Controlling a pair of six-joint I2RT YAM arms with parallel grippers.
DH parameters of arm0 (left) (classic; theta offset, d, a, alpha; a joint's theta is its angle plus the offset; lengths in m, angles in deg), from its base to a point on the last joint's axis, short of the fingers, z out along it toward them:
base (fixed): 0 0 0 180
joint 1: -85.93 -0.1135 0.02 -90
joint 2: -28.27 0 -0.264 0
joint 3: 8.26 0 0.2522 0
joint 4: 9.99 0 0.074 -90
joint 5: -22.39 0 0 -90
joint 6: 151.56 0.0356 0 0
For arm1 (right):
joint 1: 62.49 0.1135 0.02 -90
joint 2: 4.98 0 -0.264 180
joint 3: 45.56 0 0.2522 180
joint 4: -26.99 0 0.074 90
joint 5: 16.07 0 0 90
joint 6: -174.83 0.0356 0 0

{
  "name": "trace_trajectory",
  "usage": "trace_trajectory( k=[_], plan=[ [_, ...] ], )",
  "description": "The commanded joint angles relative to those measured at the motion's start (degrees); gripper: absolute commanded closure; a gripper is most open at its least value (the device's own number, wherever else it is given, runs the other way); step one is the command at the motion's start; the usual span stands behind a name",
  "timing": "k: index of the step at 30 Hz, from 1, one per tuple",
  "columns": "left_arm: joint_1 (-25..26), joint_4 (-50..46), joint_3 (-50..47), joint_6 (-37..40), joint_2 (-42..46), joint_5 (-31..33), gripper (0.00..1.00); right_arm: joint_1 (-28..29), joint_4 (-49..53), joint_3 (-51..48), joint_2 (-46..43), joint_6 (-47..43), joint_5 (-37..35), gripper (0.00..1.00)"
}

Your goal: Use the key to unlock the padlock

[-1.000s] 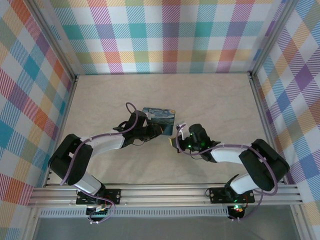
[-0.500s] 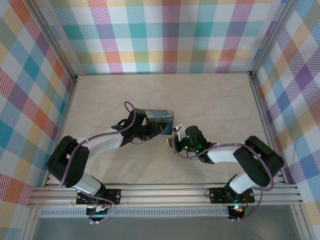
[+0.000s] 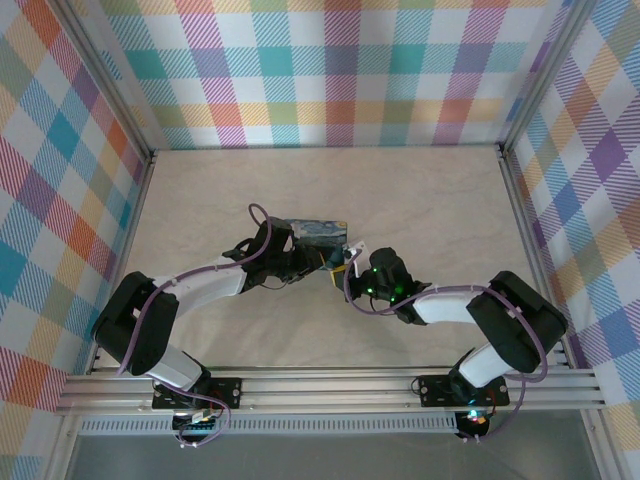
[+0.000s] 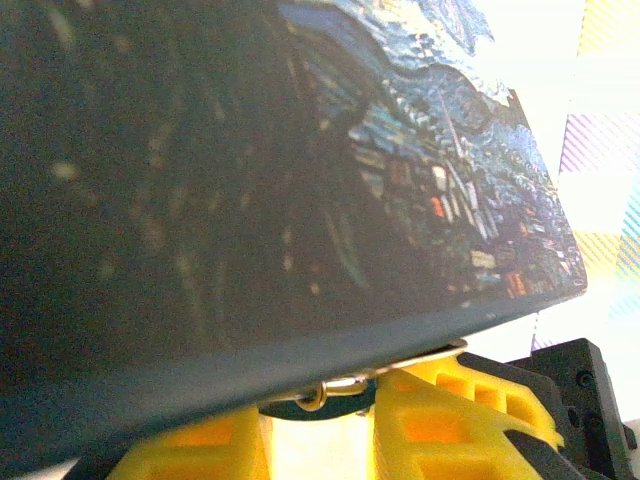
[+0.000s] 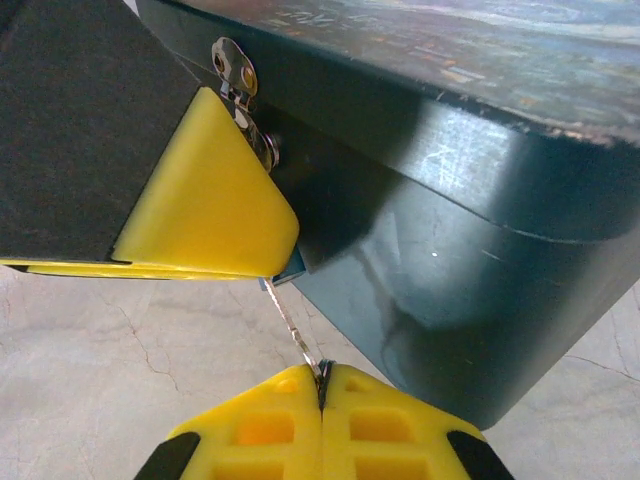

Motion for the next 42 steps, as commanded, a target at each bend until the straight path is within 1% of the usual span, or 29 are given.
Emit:
trace_trajectory(
  k=[1,14,42],
  plan=[
    [-0.6,1.3,1.2,-0.2,2.0,-0.9,0.77,0.3,-1.4,1.2,0.7,-1.1,0.6,0.99],
    [-0.6,1.0,1.2,-0.2,2.5,-0.3,0.77,0.3,0.5,0.5,0.3,-2.6,-1.3,0.99],
    [-0.6,1.1,0.8,-0.3,2.5,-0.8,0.77,0.3,-2.5,2.4,2.0,-2.1,0.6,0.99]
  ],
)
